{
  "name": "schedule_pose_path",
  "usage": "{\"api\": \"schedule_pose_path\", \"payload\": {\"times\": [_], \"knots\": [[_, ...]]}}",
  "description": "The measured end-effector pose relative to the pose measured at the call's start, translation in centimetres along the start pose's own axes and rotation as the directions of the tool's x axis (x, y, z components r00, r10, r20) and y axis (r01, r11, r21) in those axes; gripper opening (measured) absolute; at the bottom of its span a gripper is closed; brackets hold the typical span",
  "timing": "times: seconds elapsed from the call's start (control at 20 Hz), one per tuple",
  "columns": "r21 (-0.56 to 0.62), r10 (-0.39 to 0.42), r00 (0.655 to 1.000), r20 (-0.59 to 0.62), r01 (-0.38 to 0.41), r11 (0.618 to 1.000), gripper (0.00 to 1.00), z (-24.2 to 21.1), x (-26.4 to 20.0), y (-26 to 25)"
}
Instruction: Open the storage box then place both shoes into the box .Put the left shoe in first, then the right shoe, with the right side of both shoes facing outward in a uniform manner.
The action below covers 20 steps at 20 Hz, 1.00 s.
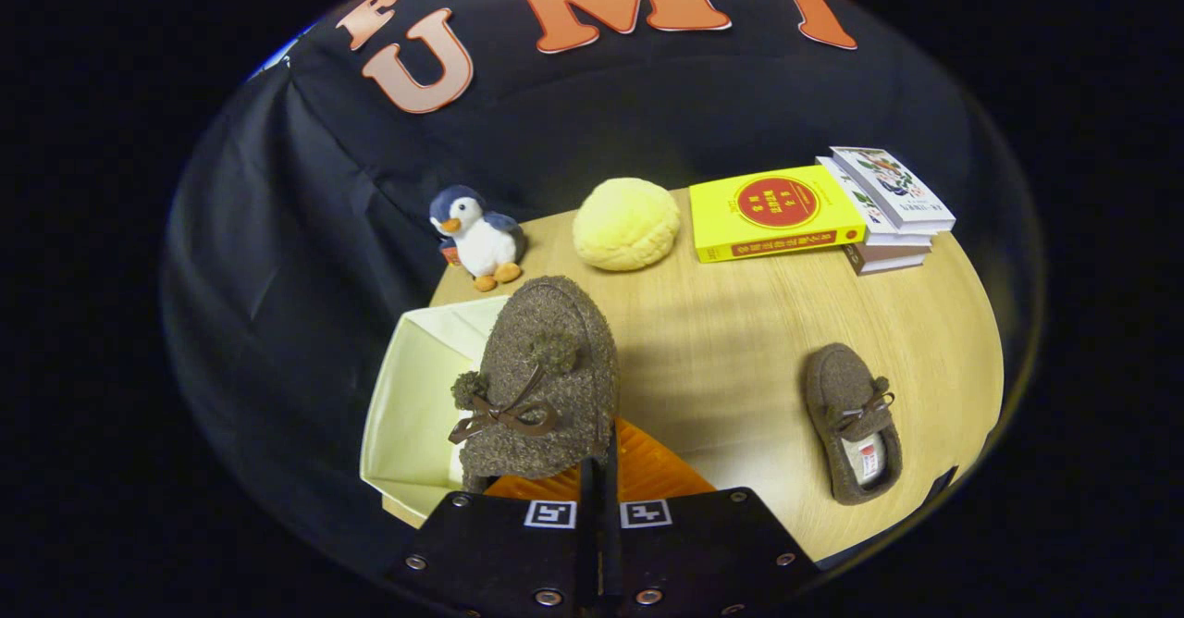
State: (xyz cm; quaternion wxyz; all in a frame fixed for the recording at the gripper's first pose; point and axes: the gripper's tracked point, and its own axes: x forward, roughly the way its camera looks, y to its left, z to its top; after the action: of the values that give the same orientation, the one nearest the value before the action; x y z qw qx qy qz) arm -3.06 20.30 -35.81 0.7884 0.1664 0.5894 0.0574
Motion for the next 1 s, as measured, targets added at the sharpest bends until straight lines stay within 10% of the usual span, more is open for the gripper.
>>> {"api": "schedule_pose_path", "payload": {"times": [0.5,1.0], "knots": [[-0.084,0.073,0.993,-0.088,-0.081,0.993,0.03,-1.2,4.8,13.2],[-0.073,-0.068,0.981,-0.181,0.056,0.996,0.03,-5.7,13.9,13.1]]}}
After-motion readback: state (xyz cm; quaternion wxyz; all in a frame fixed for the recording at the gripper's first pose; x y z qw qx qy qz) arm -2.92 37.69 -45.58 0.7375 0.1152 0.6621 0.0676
